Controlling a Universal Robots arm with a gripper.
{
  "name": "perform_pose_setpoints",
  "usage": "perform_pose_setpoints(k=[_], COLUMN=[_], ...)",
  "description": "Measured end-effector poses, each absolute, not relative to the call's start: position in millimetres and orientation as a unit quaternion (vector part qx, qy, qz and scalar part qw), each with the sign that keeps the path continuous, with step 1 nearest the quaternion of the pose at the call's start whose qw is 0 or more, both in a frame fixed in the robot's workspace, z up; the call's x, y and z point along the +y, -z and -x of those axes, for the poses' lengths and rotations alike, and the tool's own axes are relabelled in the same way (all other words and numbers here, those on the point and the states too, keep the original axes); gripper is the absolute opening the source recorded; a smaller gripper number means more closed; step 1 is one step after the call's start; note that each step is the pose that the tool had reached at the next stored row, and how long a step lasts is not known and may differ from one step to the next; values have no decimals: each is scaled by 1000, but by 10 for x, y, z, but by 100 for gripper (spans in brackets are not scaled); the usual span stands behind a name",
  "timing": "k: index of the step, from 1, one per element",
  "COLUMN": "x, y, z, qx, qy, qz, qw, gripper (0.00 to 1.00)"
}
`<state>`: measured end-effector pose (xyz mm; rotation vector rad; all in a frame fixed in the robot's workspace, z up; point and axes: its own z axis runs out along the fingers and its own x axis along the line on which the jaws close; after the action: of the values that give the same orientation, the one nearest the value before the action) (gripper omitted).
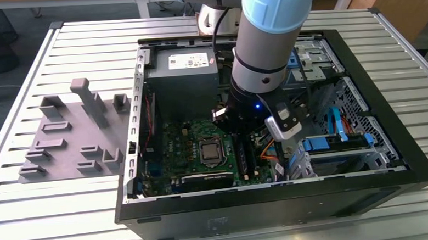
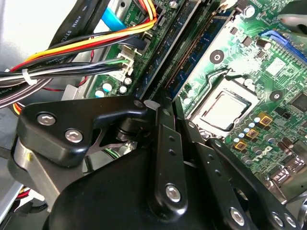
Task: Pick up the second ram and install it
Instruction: 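Press down the second ram until it locks into place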
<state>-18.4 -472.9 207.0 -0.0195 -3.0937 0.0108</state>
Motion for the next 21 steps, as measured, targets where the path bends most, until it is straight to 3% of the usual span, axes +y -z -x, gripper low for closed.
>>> perform_pose_setpoints(k=[10, 12, 13, 21], x=[-4729, -4729, -4729, -4729], y=[-2068, -2067, -2067, -2156], z=[184, 184, 184, 184], qx=[-1000, -1000, -1000, -1000], qy=[-3, -3, -3, -3], qz=[6, 6, 6, 6], qw=[24, 24, 24, 24], gripper=[14, 15, 21, 21])
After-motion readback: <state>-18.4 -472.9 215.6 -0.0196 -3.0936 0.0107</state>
